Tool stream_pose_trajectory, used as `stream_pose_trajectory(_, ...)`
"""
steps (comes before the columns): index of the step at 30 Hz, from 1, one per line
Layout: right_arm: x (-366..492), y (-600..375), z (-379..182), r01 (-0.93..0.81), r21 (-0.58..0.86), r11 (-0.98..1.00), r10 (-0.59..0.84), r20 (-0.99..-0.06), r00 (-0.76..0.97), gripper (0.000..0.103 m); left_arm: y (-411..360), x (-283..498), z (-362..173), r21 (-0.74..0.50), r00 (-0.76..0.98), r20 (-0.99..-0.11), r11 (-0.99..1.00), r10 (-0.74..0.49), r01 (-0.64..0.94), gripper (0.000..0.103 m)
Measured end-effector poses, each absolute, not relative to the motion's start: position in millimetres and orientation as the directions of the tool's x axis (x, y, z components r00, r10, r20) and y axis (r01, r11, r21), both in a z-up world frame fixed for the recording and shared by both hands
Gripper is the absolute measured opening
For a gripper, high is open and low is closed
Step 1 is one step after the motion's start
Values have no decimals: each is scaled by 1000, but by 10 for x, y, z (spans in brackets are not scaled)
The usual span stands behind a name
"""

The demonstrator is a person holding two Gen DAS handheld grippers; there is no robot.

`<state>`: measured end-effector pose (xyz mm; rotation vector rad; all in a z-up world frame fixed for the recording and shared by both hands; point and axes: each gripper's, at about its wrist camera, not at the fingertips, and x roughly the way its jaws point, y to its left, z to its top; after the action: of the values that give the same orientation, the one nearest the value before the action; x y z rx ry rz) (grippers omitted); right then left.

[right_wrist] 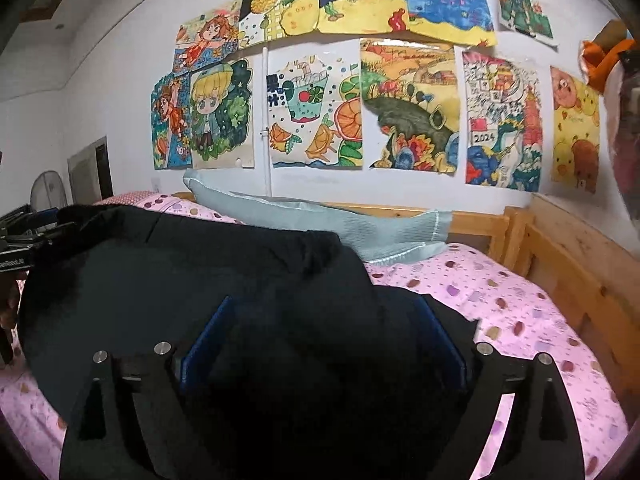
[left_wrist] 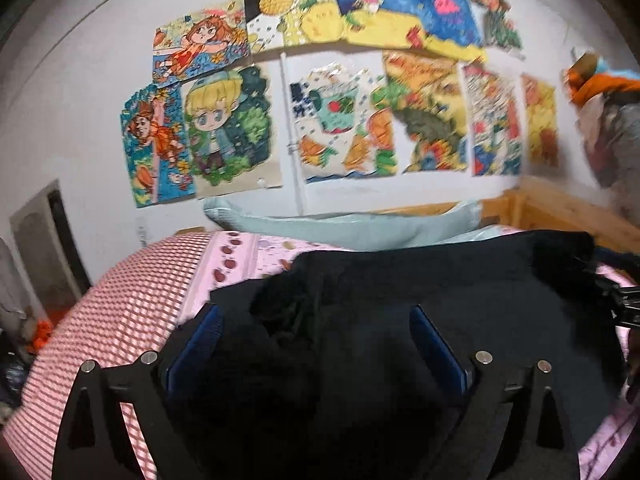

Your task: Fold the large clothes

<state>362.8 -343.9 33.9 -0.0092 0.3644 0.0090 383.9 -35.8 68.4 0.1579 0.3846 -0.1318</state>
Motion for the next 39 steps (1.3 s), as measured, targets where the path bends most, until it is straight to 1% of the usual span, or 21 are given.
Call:
stream_pose_trajectory(3, 3450, -3440, 271, -41, -8, 999, 35, -372, 928, 93, -380, 3687, 613, 112, 907, -387, 968, -163, 222, 97)
stream_pose_trajectory(6, 3357, -3386, 168, -90, -29, 996, 70, -411, 909, 93, -455, 3604, 533, 115, 880, -422, 950, -218, 291, 98)
stream_pose_trajectory(7, 3352, -3354, 126, -101, -50, 994, 70, -425, 903, 93, -502, 3579, 504, 134, 871, -436, 940, -227, 313, 98)
stream_pose_trajectory(8, 3350, -3329, 104, -99, -70, 993, 59, -432, 900, 93, -556, 3558, 477, 166, 866, -446, 931, -225, 327, 98)
stream_pose_trajectory(10, 3444, -3247, 26, -48, -173, 984, -38, -462, 886, 93, -680, 3508, 410, 253, 866, -454, 901, -210, 352, 98)
stream_pose_trajectory(12, 3523, -3208, 28, -30, -198, 980, -68, -467, 882, 93, -782, 3505, 351, 325, 866, -461, 872, -191, 366, 98)
stream_pose_trajectory(14, 3627, -3193, 83, -11, -197, 980, -84, -468, 880, 93, -840, 3582, 309, 367, 867, -472, 859, -160, 358, 98)
stream_pose_trajectory(16, 3748, -3180, 119, 4, -220, 976, -108, -466, 878, 93, -865, 3671, 266, 396, 869, -480, 855, -119, 336, 98)
stream_pose_trajectory(17, 3857, -3184, 133, 11, -237, 971, -123, -464, 877, 93, -862, 3746, 260, 405, 871, -481, 857, -99, 320, 100)
stream_pose_trajectory(19, 4039, -3188, 132, 28, -256, 966, -152, -477, 866, 93, -826, 3860, 274, 396, 871, -482, 863, -96, 314, 103)
stream_pose_trajectory(23, 4345, -3249, 115, 90, -283, 955, -229, -507, 831, 93, -676, 4063, 330, 401, 890, -448, 870, -85, 285, 103)
stream_pose_trajectory(27, 4564, -3388, 104, 132, -270, 954, -260, -517, 815, 93, -502, 4294, 353, 353, 883, -466, 905, -50, 238, 103)
stream_pose_trajectory(30, 4753, -3545, 38, 150, -242, 958, -263, -547, 795, 93, -367, 4496, 379, 303, 873, -488, 936, -10, 181, 103)
stream_pose_trajectory(32, 4889, -3700, -48, 139, -170, 976, -214, -600, 771, 94, -243, 4664, 383, 239, 849, -528, 958, -10, 160, 103)
stream_pose_trajectory(34, 4916, -3830, -174, 130, -68, 989, -143, -641, 754, 99, -128, 4766, 354, 157, 817, -573, 970, -63, 184, 103)
stream_pose_trajectory(35, 4906, -3914, -263, 127, 7, 992, -92, -651, 754, 100, -60, 4799, 335, 113, 802, -590, 974, -91, 194, 103)
stream_pose_trajectory(37, 4852, -3961, -372, 123, 62, 990, -55, -641, 765, 101, 102, 4828, 295, 38, 788, -604, 983, -119, 178, 103)
stream_pose_trajectory(39, 4802, -3958, -421, 119, 78, 990, -44, -627, 778, 101, 215, 4835, 254, 14, 782, -614, 989, -108, 148, 103)
